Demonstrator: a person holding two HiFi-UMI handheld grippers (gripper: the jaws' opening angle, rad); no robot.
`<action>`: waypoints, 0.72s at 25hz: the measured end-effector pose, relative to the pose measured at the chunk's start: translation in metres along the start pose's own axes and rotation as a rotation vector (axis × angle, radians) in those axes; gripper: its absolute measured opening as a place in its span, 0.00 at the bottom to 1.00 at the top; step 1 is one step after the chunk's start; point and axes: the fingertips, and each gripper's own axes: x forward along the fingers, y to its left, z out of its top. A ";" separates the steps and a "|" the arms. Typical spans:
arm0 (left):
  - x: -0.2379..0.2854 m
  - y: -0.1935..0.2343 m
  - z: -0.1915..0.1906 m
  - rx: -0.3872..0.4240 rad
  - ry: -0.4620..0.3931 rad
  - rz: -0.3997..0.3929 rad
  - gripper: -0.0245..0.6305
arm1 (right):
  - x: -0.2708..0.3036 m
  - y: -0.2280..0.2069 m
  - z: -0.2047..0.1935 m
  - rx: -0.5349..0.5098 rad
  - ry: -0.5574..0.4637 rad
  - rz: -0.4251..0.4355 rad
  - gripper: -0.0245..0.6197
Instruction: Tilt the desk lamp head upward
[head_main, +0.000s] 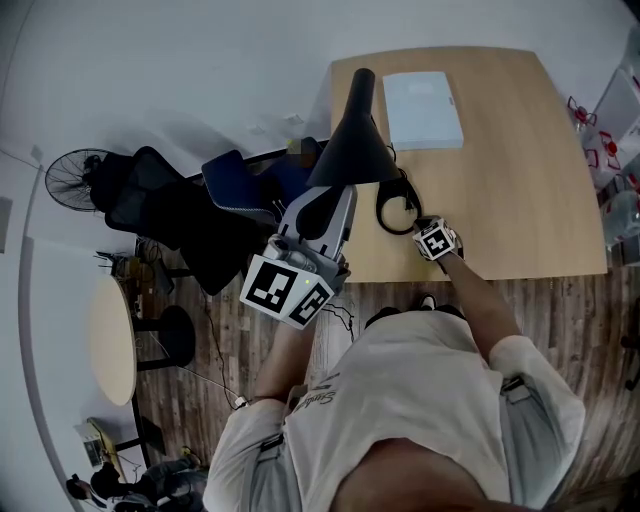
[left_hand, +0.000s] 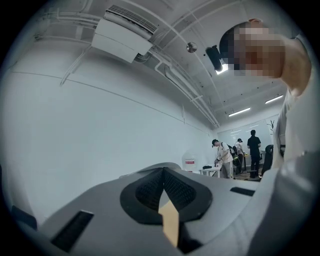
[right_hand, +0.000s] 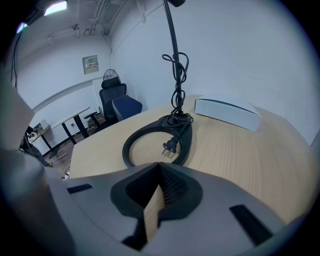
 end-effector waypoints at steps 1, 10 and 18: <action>0.000 -0.001 0.001 0.004 -0.001 -0.002 0.06 | -0.001 0.000 -0.001 0.000 0.002 -0.003 0.03; 0.009 0.002 0.022 0.068 -0.016 -0.019 0.06 | -0.001 -0.002 0.000 0.001 0.018 -0.003 0.03; 0.009 0.010 0.031 0.088 -0.024 -0.008 0.06 | -0.003 0.010 0.003 -0.055 0.044 0.009 0.03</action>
